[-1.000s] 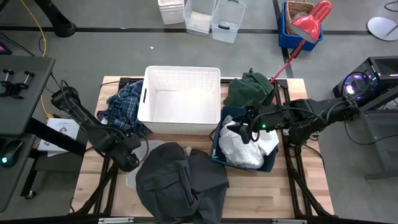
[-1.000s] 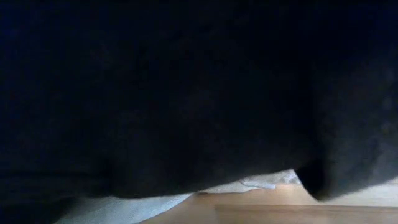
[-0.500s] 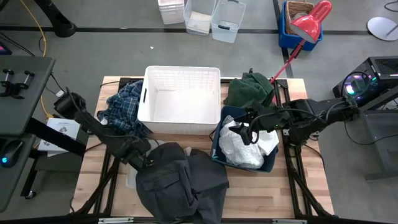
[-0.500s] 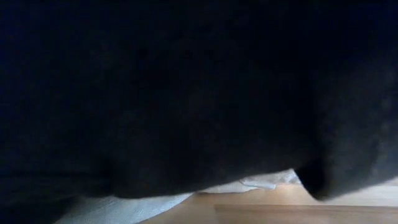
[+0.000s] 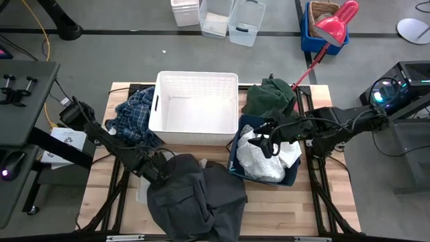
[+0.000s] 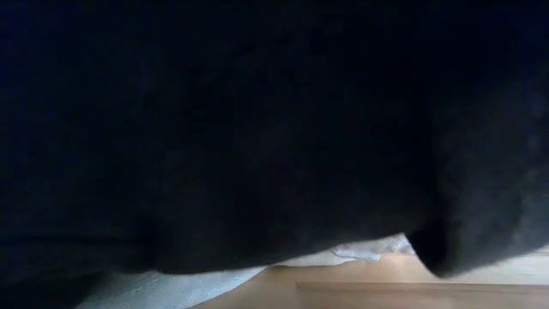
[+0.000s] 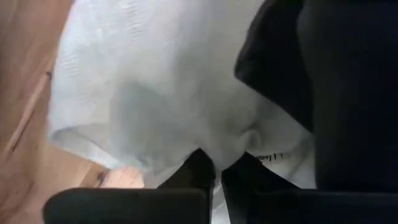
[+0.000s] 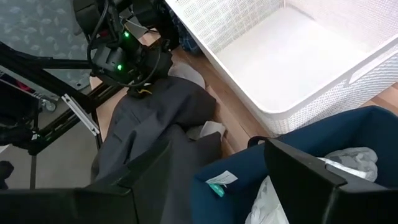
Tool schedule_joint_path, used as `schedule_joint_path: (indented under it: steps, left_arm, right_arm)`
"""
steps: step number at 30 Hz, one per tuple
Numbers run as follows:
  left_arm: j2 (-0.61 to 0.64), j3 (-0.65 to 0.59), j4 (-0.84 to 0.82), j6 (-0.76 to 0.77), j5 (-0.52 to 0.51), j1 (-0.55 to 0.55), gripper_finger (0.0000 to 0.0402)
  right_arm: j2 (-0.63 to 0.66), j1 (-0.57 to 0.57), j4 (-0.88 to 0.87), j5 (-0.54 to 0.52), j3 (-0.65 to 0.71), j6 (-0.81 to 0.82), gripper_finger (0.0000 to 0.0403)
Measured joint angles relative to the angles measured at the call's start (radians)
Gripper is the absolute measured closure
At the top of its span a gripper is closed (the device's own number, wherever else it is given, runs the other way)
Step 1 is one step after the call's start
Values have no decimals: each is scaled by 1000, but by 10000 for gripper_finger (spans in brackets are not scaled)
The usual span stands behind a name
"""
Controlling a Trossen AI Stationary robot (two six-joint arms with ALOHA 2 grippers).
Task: Sort clothes
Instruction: Put the white shirt into the blue bin
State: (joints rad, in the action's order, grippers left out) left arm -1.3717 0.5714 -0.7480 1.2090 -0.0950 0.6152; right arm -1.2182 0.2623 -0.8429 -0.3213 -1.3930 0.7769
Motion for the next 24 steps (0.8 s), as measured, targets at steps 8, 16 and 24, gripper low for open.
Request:
schedule_joint_path:
  steps: [8, 16, 24]
  left_arm:
    - [170, 194, -269, 12, -121, 4, 400]
    - [258, 568, -514, -89, -381, -3, 401]
    - [190, 976, -554, -326, -541, -28, 401]
  right_arm:
    - [0, 0, -5, 4, 0, 0, 155]
    - [0, 0, -6, 4, 0, -18, 155]
    - [0, 0, -5, 9, 0, -18, 155]
